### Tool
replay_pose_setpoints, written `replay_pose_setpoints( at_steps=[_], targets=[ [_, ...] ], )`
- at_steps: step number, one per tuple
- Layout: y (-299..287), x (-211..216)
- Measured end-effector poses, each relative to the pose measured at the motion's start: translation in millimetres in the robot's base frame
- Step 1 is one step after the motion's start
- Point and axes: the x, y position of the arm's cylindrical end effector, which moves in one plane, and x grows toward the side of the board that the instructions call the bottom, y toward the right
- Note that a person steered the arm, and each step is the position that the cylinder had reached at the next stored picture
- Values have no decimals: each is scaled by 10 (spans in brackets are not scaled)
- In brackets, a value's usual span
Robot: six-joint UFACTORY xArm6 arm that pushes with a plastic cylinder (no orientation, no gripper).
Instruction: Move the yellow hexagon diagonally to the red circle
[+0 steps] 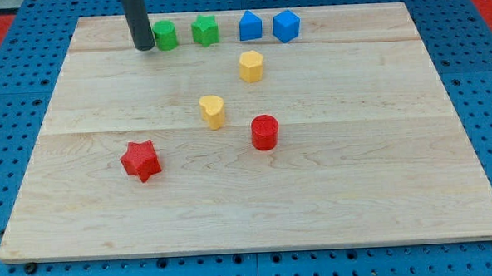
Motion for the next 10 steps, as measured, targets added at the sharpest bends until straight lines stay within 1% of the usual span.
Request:
replay_pose_setpoints(
  at_steps=[1, 3, 4, 5, 6, 7, 8, 9, 10],
  targets=[
    [222, 67],
    [232, -157],
    [232, -103],
    [232, 270],
    [487, 336],
    [787, 293],
    [1207, 277],
    [1744, 360],
    [2175, 619]
  ],
)
